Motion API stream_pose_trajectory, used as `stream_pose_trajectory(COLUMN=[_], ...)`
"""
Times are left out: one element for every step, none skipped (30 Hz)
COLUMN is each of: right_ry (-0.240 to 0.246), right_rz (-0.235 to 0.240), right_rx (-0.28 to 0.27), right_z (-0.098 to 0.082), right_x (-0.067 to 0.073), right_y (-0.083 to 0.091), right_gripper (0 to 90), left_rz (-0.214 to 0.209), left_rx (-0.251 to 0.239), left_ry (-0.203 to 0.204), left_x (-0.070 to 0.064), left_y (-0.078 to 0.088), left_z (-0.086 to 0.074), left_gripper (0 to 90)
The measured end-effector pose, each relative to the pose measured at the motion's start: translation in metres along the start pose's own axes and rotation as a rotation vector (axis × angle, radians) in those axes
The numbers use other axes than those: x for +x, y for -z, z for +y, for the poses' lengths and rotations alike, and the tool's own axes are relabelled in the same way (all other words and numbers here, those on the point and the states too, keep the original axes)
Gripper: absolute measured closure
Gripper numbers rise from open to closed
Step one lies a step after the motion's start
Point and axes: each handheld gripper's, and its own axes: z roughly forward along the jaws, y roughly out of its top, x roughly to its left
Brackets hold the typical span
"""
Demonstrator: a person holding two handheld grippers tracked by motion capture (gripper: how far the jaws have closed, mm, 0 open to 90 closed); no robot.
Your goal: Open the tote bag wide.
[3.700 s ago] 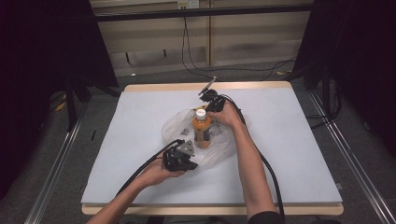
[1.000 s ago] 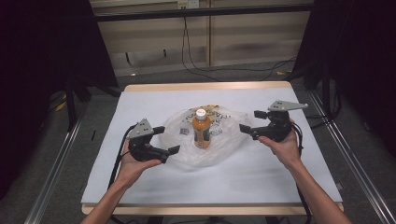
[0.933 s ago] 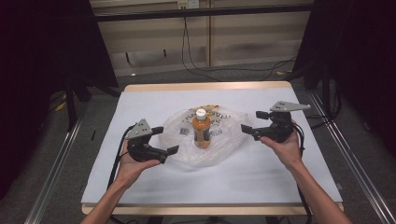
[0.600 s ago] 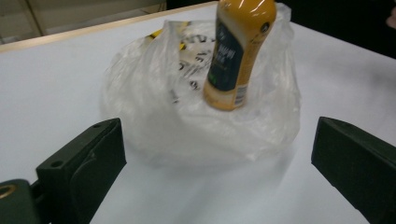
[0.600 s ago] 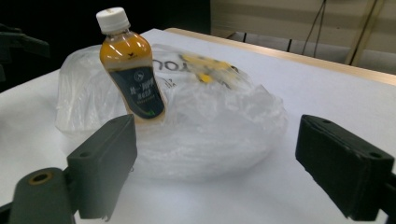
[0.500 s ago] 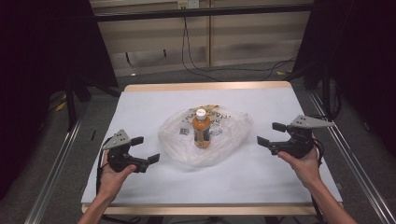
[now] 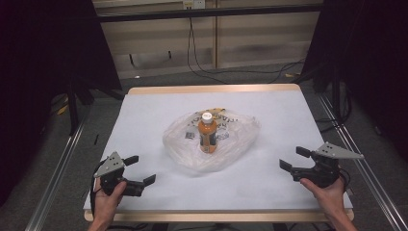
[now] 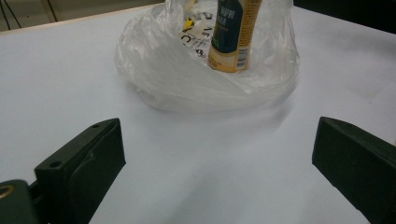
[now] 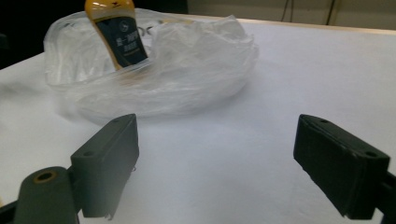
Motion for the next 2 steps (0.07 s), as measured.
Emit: stream_pose_trajectory(right_ry=[-0.009, -0.009], right_rz=[0.004, 0.004], right_rx=[-0.005, -0.005], right_z=[0.0003, 0.0003], right_x=[-0.0003, -0.0003], right_y=[0.0004, 0.0004], right_gripper=[13.9, 13.9], left_rz=[-0.006, -0.006], left_rx=[0.011, 0.017], left_ry=[0.001, 0.007], left_x=[0.0007, 0.0013], left_y=[-0.0001, -0.0006], left_z=[-0.0022, -0.0041], left_gripper=[2.4, 2.4])
